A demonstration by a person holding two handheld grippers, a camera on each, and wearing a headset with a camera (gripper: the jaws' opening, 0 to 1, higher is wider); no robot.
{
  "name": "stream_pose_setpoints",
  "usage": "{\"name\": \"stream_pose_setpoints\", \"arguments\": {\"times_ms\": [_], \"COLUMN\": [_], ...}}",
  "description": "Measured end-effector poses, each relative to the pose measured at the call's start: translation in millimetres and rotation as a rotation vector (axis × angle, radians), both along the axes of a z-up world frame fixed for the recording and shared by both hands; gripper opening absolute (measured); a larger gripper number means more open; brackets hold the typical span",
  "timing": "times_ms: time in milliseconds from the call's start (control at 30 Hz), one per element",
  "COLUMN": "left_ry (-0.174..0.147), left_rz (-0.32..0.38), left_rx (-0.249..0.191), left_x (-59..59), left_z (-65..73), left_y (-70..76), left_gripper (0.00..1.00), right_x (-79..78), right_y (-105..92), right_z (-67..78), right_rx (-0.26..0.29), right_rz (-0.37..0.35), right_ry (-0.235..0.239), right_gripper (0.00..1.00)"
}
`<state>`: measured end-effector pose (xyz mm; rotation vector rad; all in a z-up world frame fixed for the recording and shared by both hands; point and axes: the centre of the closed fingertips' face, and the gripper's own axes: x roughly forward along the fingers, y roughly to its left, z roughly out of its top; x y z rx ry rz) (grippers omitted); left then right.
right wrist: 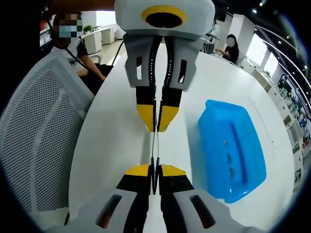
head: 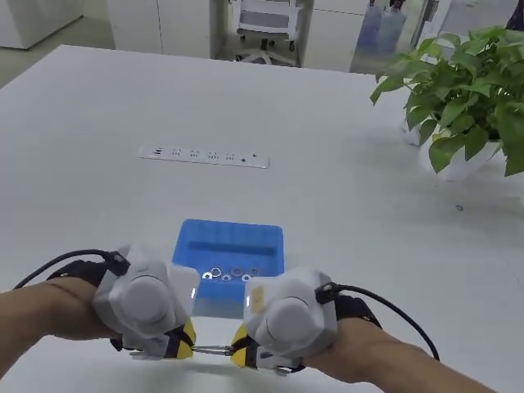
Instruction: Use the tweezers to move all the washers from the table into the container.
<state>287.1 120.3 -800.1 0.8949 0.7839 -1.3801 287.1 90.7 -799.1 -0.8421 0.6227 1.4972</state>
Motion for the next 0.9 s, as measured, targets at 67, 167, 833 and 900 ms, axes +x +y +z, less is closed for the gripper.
{"name": "stream_pose_setpoints", "arguments": {"times_ms": [67, 167, 833, 900], "left_ry": [0.008, 0.02, 0.014, 0.016], "left_rz": [0.0, -0.001, 0.013, 0.016], "left_rx": [0.0, -0.002, -0.009, -0.01], "left_x": [-1.8, -6.3, -4.7, -3.3], "left_z": [-3.1, -8.5, -15.3, -16.1], "left_y": [-0.4, -1.9, -4.7, -4.9], "left_gripper": [0.07, 0.07, 0.07, 0.07], "right_x": [-1.9, -4.8, -3.5, -1.8], "right_y": [-0.7, -2.0, -5.7, -5.8], "right_z": [-2.7, -6.9, -17.4, -17.8], "right_rx": [-0.006, -0.014, -0.038, -0.04], "right_rz": [0.003, 0.007, 0.016, 0.014], "right_ry": [0.008, 0.016, 0.004, 0.002], "right_gripper": [0.07, 0.07, 0.1, 0.1]}}
